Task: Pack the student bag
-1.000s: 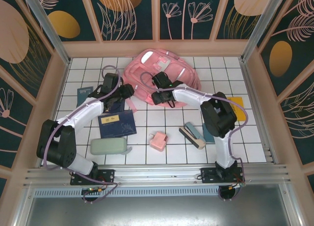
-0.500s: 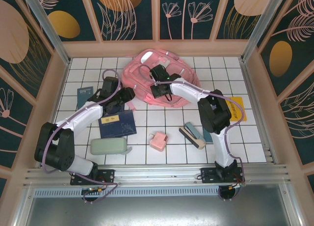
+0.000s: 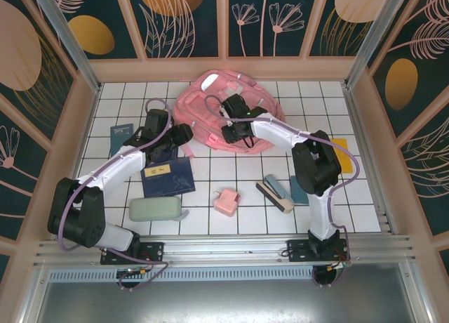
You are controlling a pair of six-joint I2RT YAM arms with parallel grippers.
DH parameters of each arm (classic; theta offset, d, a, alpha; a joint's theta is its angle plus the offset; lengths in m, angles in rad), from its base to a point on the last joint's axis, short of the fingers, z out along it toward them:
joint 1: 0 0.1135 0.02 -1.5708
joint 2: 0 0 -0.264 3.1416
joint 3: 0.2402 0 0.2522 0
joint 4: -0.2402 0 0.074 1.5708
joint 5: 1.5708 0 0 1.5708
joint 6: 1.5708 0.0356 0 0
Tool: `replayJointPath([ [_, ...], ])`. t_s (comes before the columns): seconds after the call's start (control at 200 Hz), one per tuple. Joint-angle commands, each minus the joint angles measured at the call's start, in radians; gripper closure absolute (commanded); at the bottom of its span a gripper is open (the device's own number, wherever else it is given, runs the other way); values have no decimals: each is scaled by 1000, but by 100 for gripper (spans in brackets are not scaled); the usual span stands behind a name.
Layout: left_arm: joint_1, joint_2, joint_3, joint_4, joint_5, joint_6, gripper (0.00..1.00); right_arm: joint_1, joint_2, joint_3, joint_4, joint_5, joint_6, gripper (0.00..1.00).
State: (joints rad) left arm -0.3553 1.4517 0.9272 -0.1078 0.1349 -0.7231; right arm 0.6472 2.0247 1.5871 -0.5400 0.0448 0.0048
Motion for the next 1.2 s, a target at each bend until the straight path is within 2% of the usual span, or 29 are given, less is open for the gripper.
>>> replayJointPath([
  [0.0, -2, -16, -8, 14, 8, 24, 49, 20, 36, 12, -26, 14, -30, 65],
  [0.04, -3, -18, -10, 14, 5, 24, 49, 27, 50, 16, -29, 29, -34, 64],
  [0.15, -2, -18, -11, 13, 2, 28, 48, 58, 74, 16, -29, 79, -54, 55],
  [0.385, -2, -13, -14, 19, 3, 23, 48, 104, 97, 4, -5, 244, -61, 52],
  [0.515, -2, -11, -19, 26, 6, 20, 48, 124, 123, 5, 4, 314, -71, 45],
  [0.611, -3, -10, -25, 31, 7, 16, 48, 135, 173, 32, 2, 374, -72, 45],
  [0.661, -2, -8, -25, 33, 10, 16, 48, 138, 205, 54, 0, 398, -66, 48],
  [0.696, -3, -7, -25, 34, 9, 17, 48, 137, 228, 69, -4, 413, -59, 54],
  [0.836, -2, -6, -22, 23, -3, 25, 48, 122, 243, 123, -17, 404, -36, 100],
  [0.981, -2, -18, -10, 12, -14, 37, 48, 97, 135, 184, -45, 278, -24, 100],
  [1.136, -2, -6, 6, 14, -1, 55, 48, 28, 87, 339, -162, 7, 3, 100],
  [1.196, -2, 3, 6, 21, 16, 57, 49, 1, 84, 386, -199, -48, 16, 100],
])
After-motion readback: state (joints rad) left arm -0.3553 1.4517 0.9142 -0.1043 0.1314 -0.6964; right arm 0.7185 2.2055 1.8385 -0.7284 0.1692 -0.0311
